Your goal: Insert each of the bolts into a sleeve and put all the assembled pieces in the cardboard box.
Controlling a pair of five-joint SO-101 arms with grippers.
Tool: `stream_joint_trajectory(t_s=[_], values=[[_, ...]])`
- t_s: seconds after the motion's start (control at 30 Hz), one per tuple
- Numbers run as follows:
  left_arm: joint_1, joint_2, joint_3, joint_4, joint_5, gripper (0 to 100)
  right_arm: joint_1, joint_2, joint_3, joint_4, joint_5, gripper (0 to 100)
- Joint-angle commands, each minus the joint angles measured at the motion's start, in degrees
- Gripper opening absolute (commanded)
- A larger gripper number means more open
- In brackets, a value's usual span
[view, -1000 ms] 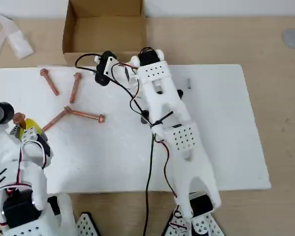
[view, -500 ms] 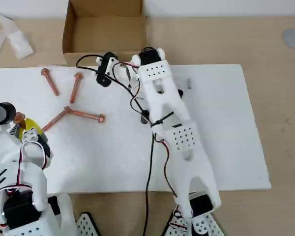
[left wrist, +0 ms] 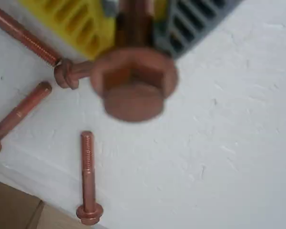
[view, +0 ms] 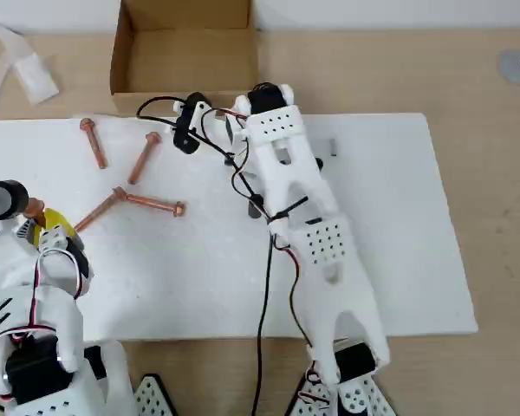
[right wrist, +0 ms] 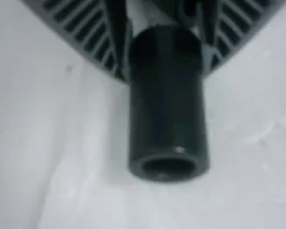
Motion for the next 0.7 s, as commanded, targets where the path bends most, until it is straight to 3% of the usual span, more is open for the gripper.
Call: stream_joint_trajectory(t_s=[0.0, 0.47, 0.67], values=[[0.4, -0.6, -1.0, -0.9, -0.4, 1, -1.0, 0.3, -0.8, 1.6, 0.0, 1.0], [0.4, -0.6, -1.0, 0.6, -0.4, 1, -0.7, 0.2, -25.9, 8.6, -8.4, 1.0], [0.4, -0.6, -1.0, 1.4, -0.4, 1, -0.3, -2.1, -27.0, 8.8, -9.2, 1.0]])
